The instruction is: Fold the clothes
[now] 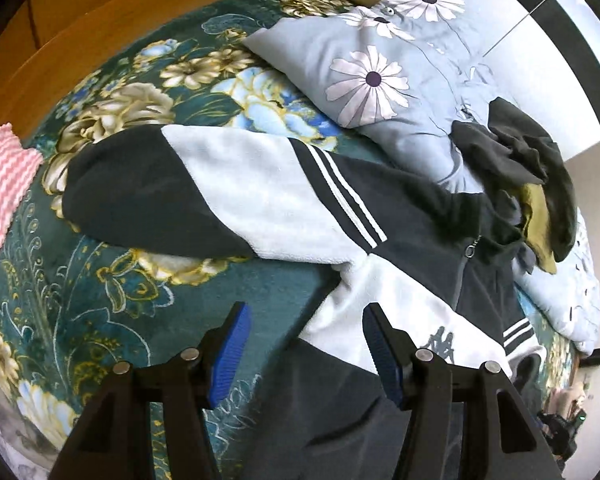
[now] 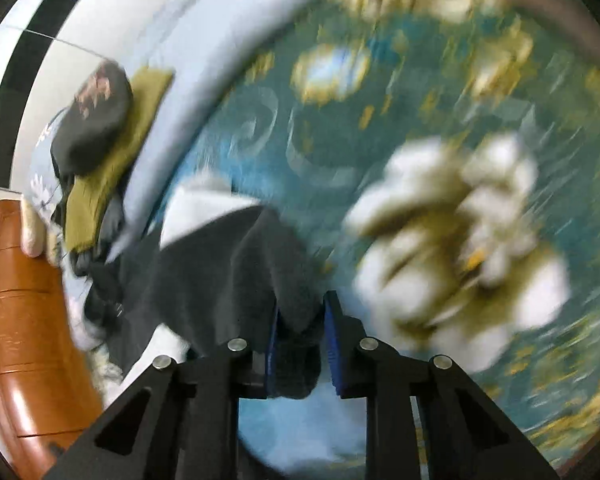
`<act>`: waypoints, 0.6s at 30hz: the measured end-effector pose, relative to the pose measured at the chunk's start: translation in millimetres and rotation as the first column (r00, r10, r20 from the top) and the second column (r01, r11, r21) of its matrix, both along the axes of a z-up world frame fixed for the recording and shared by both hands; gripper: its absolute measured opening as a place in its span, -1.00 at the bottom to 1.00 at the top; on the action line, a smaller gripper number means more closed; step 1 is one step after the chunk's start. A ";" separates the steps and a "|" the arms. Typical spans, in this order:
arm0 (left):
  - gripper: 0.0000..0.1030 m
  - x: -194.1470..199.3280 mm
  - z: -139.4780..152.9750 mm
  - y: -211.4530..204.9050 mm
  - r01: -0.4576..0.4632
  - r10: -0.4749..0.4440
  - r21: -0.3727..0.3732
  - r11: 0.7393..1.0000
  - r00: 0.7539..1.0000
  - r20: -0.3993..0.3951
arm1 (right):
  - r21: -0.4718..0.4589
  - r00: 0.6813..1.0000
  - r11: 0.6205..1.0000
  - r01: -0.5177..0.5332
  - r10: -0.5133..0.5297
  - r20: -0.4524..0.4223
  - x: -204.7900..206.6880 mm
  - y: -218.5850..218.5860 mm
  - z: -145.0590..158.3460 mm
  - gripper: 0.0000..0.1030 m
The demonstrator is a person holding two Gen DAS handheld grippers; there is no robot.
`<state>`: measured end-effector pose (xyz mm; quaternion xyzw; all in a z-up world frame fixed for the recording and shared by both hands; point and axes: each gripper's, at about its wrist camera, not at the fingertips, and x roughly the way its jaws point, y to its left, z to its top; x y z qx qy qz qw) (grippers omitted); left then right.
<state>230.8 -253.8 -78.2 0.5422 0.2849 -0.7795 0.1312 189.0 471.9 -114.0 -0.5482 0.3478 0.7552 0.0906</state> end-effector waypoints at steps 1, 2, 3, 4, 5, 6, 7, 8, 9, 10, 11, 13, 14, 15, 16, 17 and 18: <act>0.21 1.6 -0.1 -1.0 -0.001 0.001 -0.005 1.000 1.000 0.001 | 0.067 1.000 0.997 0.026 -0.025 -0.009 4.0 9.8 12.2 -0.59; 0.21 3.0 -1.1 -1.9 -0.002 0.002 -0.009 1.000 1.000 0.004 | 0.133 0.999 0.990 0.052 -0.049 -0.021 8.0 19.6 24.5 -0.59; 0.21 6.0 -3.1 -3.1 -0.005 0.005 -0.011 1.000 1.000 0.010 | 0.190 0.997 0.979 0.079 -0.074 -0.033 11.4 29.9 36.5 -0.59; 0.21 8.7 -5.2 -4.1 -0.007 0.008 -0.012 1.000 1.000 0.016 | 0.197 0.993 0.974 0.113 -0.106 -0.045 11.6 43.0 47.4 -0.60; 0.21 10.4 -8.1 -4.8 -0.011 0.011 -0.008 1.000 1.000 0.019 | 0.205 0.990 0.969 0.136 -0.127 -0.056 10.9 52.7 57.6 -0.60; 0.21 12.4 -10.9 -6.0 -0.017 0.017 0.002 1.000 1.000 0.022 | 0.215 0.994 0.971 0.100 -0.091 -0.054 5.4 43.4 63.8 -0.60; 0.21 14.3 -13.5 -7.2 -0.023 0.023 0.011 1.000 0.999 0.025 | 0.225 0.997 0.972 0.065 -0.054 -0.053 0.0 34.1 70.0 -0.60; 0.21 15.5 -15.4 -8.2 -0.027 0.026 0.020 0.999 0.999 0.025 | 0.236 0.999 0.971 0.030 -0.018 -0.050 -5.5 24.8 76.1 -0.60; 0.21 16.7 -17.3 -9.1 -0.030 0.029 0.029 0.999 0.999 0.025 | 0.246 0.999 0.969 -0.006 0.018 -0.048 -11.0 15.5 82.3 -0.60; 0.21 17.6 -19.1 -10.2 -0.030 0.029 0.034 0.999 0.999 0.023 | 0.256 0.998 0.966 -0.041 0.055 -0.045 -16.5 6.3 88.5 -0.60; 0.21 18.5 -20.9 -11.2 -0.030 0.029 0.039 0.999 0.999 0.021 | 0.265 0.995 0.961 -0.077 0.091 -0.042 -21.9 -3.0 94.6 -0.60; 0.21 19.9 -23.2 -14.0 -0.030 0.030 0.047 0.998 0.999 0.012 | 0.285 0.986 0.947 -0.146 0.163 -0.034 -32.9 -21.6 107.0 -0.60; 0.21 20.7 -24.2 -15.5 -0.031 0.031 0.052 0.998 0.999 0.006 | 0.294 0.979 0.938 -0.185 0.202 -0.031 -38.5 -32.6 113.9 -0.60; 0.21 21.3 -25.7 -17.4 -0.033 0.033 0.060 0.998 0.999 0.000 | 0.303 0.963 0.922 -0.241 0.265 -0.041 -44.8 -54.1 125.1 -0.60; 0.21 22.1 -28.3 -20.4 -0.037 0.037 0.075 0.997 0.999 -0.007 | 0.303 0.944 0.909 -0.288 0.322 -0.070 -50.9 -76.6 136.9 -0.60; 0.21 22.9 -31.1 -23.2 -0.042 0.044 0.093 0.995 0.999 -0.012 | 0.305 0.920 0.892 -0.334 0.378 -0.099 -57.1 -99.2 148.8 -0.60; 0.21 23.6 -34.8 -26.1 -0.050 0.053 0.116 0.992 0.998 -0.016 | 0.303 0.894 0.875 -0.378 0.430 -0.126 -63.4 -122.4 159.9 -0.60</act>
